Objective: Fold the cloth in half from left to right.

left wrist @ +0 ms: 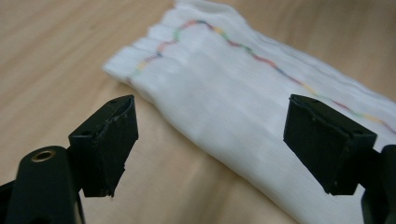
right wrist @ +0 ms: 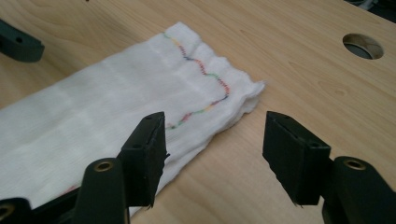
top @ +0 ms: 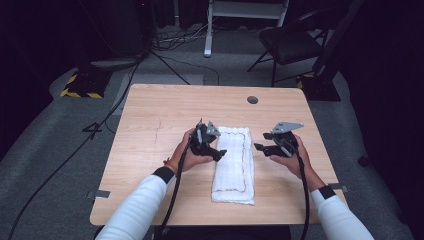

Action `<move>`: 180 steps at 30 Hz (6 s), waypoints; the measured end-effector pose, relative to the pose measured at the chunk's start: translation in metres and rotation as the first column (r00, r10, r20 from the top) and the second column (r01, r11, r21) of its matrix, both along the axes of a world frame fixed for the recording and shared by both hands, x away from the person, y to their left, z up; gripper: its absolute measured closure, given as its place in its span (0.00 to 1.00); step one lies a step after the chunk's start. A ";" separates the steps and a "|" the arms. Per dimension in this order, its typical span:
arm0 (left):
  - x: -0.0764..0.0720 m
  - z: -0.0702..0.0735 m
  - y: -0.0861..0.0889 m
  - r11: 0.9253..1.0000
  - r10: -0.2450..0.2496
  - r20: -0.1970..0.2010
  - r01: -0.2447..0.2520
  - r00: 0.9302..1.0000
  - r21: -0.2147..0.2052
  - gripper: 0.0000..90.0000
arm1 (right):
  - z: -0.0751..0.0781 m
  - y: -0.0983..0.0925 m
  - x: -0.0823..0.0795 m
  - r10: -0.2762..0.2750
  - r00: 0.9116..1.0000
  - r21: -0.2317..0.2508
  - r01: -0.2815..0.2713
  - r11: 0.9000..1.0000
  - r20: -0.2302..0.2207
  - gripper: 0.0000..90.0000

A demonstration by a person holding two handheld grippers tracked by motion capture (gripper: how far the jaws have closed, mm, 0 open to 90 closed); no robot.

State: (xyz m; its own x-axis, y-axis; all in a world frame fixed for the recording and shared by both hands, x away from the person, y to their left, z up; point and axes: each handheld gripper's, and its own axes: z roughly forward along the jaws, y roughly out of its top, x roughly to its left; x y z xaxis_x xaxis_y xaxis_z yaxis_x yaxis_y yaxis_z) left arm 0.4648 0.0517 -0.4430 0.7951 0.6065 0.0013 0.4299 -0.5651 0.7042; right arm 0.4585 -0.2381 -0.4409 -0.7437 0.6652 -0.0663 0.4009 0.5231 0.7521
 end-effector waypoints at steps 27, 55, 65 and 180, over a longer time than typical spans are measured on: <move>0.076 -0.051 -0.013 0.994 0.102 -0.105 -0.097 0.989 0.049 0.18 | -0.046 0.041 0.089 -0.130 0.979 -0.066 0.121 0.990 -0.156 0.48; 0.085 -0.031 -0.016 0.995 0.079 -0.071 -0.083 0.994 -0.055 0.89 | -0.025 0.048 0.084 -0.124 0.992 -0.008 0.123 0.992 -0.021 0.92; 0.077 -0.003 -0.003 0.996 0.061 0.003 -0.061 0.998 -0.073 0.88 | 0.004 0.051 0.072 -0.089 0.994 0.036 0.087 0.996 0.057 0.92; -0.089 -0.044 0.004 0.978 -0.195 0.040 0.191 0.980 0.084 0.29 | -0.044 0.037 -0.080 0.243 0.967 -0.060 -0.248 0.967 -0.077 0.44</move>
